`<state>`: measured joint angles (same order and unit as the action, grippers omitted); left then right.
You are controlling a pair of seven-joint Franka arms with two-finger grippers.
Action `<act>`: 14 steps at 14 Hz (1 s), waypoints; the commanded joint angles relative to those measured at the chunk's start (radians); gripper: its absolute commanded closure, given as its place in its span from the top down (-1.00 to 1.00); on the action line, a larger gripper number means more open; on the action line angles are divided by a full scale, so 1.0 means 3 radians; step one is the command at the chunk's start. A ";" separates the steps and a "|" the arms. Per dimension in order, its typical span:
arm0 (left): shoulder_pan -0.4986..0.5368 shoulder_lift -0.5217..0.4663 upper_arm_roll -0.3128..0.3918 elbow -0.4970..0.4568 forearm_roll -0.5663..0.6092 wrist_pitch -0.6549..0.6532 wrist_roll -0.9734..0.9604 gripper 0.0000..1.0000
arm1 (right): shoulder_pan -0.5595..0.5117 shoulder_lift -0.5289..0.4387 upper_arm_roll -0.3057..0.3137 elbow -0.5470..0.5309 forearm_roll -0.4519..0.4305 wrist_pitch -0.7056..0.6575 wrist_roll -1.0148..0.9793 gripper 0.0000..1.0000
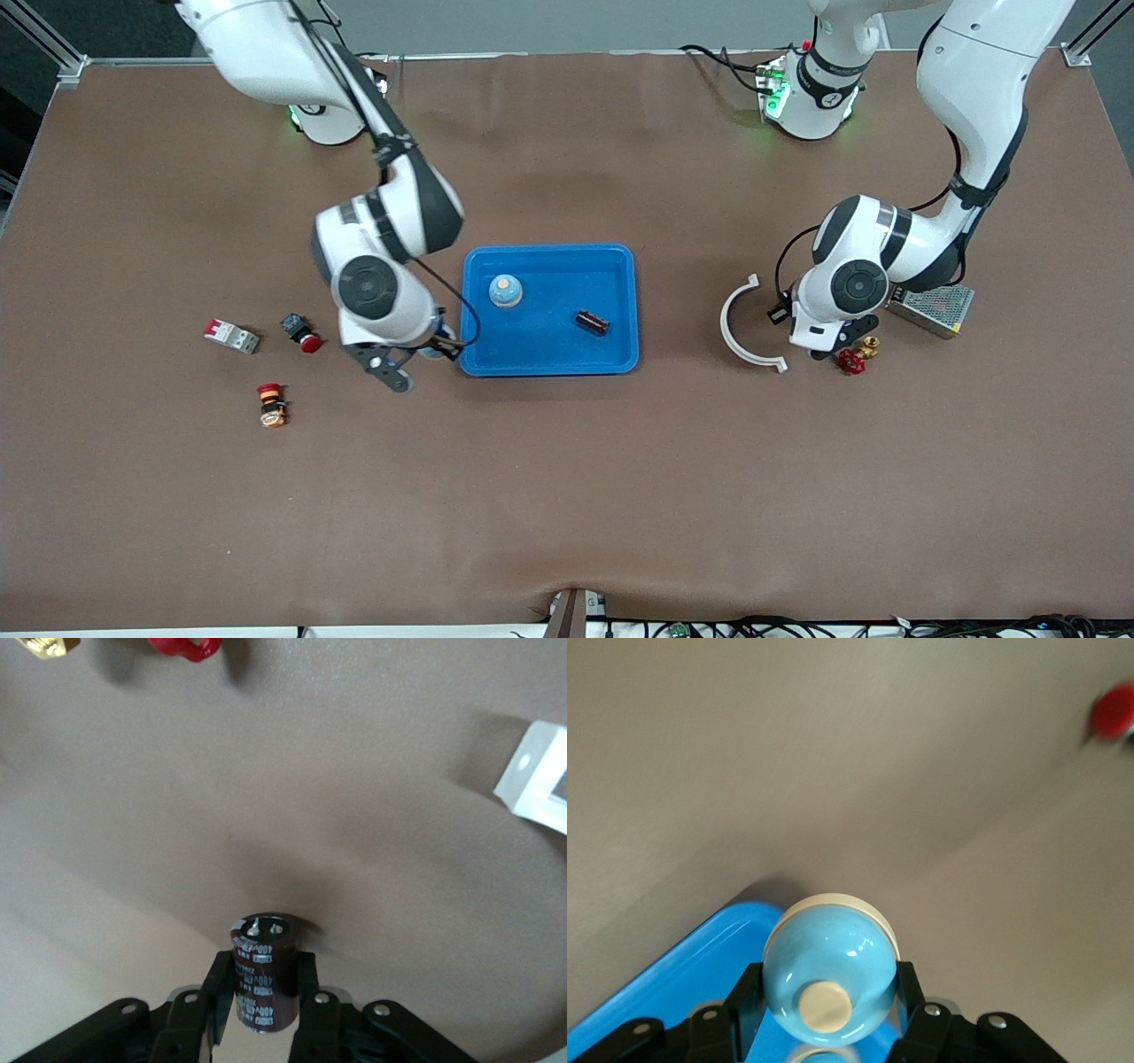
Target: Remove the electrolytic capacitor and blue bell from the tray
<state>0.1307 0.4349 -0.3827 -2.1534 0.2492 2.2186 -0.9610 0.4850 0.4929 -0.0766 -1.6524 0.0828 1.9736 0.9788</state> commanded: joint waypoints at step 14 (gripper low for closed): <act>-0.0409 0.0129 -0.0596 0.1388 -0.0043 -0.0733 -0.0917 1.00 | -0.1713 -0.0252 0.0046 -0.0310 -0.0424 0.0425 -0.3916 -1.00</act>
<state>0.0629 0.4140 -0.5584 -1.8185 0.2448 2.0210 -1.1670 0.0211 0.4248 -0.0833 -1.7042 -0.0289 2.0378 -0.1139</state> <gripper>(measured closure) 0.000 0.370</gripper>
